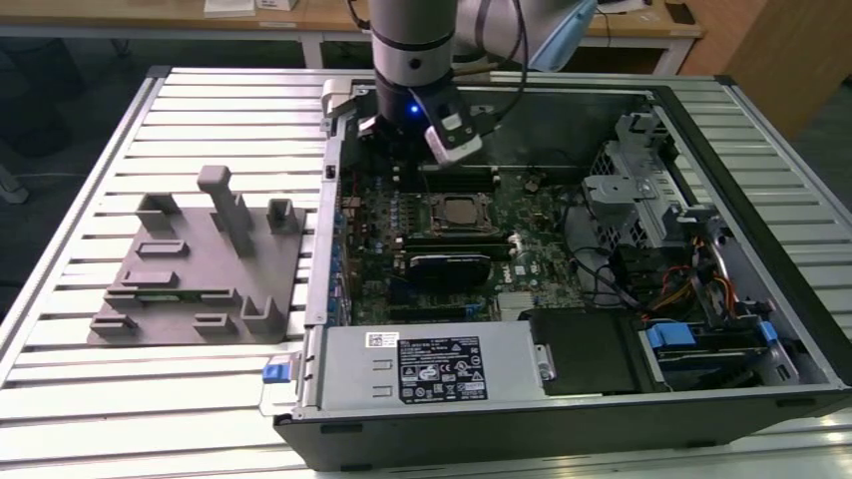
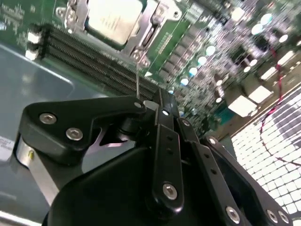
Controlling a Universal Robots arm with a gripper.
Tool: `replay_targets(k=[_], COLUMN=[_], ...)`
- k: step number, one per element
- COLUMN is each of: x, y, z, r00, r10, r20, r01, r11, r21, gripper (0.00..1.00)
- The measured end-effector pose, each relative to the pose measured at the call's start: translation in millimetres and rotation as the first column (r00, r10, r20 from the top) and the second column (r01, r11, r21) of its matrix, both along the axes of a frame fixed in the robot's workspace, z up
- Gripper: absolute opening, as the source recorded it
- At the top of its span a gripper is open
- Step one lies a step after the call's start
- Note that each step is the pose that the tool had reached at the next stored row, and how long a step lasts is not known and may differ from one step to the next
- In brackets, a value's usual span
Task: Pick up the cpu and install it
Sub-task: 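Install the first cpu locking lever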
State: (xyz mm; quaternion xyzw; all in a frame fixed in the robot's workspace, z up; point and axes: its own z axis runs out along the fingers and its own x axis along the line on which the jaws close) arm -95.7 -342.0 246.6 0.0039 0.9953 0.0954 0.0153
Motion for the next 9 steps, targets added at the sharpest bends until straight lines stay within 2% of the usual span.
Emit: replay_targets(k=[2,3,7,9], x=[-0.3,-0.3,-0.3,0.0], y=[0.0,0.0,-0.1,-0.1], z=[0.0,0.0,0.0,0.0], r00=[1.0000,1.0000,1.0000,1.0000], r10=[0.000,0.000,0.000,0.000], r20=[-0.0001,0.0000,-0.0002,-0.0007], r01=[0.000,0.000,0.000,0.000], r11=[0.9998,0.9997,0.9996,0.9992], r21=[0.0215,0.0250,0.0270,0.0400], gripper=[0.11,0.11,0.11,0.11])
